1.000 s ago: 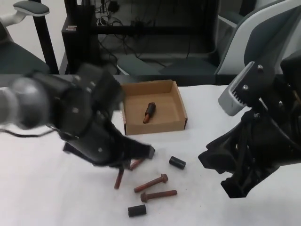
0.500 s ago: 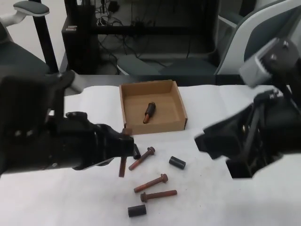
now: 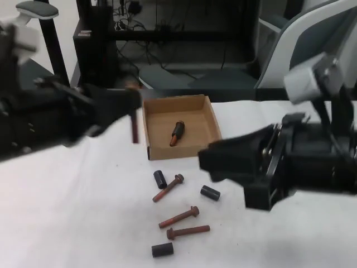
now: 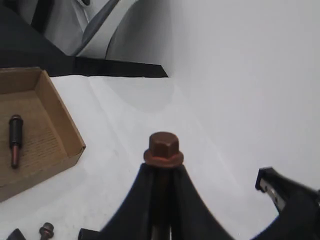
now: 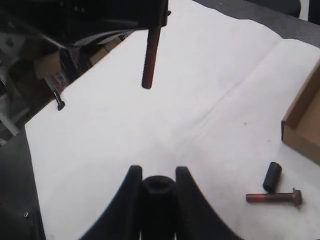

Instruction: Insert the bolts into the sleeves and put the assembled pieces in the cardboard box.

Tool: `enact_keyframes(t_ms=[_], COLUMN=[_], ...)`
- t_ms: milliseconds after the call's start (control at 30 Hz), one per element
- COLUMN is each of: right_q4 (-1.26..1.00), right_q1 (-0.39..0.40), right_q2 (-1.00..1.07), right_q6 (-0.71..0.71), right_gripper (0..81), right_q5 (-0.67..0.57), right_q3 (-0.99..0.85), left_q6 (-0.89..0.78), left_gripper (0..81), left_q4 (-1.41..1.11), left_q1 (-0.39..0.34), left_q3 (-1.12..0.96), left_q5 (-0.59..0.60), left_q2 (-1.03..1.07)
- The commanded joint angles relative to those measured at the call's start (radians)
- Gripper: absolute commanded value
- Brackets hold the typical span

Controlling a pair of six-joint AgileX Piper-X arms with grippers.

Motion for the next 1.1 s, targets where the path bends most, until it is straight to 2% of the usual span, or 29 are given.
enact_keyframes(t_ms=[0, 167, 333, 500, 900, 1067], right_q4=[-0.112, -0.209, -0.288, -0.319, -0.349, -0.393], right_q1=[0.01, 0.017, 0.039, 0.063, 0.063, 0.063], right_q2=[-0.01, 0.016, 0.072, 0.104, 0.103, 0.106], right_q6=[0.045, 0.078, 0.105, 0.104, 0.104, 0.15], right_gripper=[0.6, 0.6, 0.6, 0.6, 0.6, 0.6], right_q5=[-0.005, -0.005, -0.032, -0.042, -0.1, -0.103], right_q3=[0.032, 0.046, 0.046, 0.044, 0.044, 0.044], left_q6=[-0.005, -0.016, -0.1, -0.146, -0.185, -0.185], left_gripper=[1.7, 1.7, 1.7, 1.7, 1.7, 1.7], left_q4=[-0.025, -0.032, -0.117, -0.166, -0.166, -0.166], left_q1=[0.054, 0.06, 0.056, 0.058, 0.058, 0.056], left_q3=[-0.002, -0.002, -0.002, -0.002, -0.002, -0.002], left_q5=[0.091, 0.146, 0.174, 0.19, 0.244, 0.25], left_q2=[-0.011, -0.011, -0.011, -0.011, -0.011, -0.011])
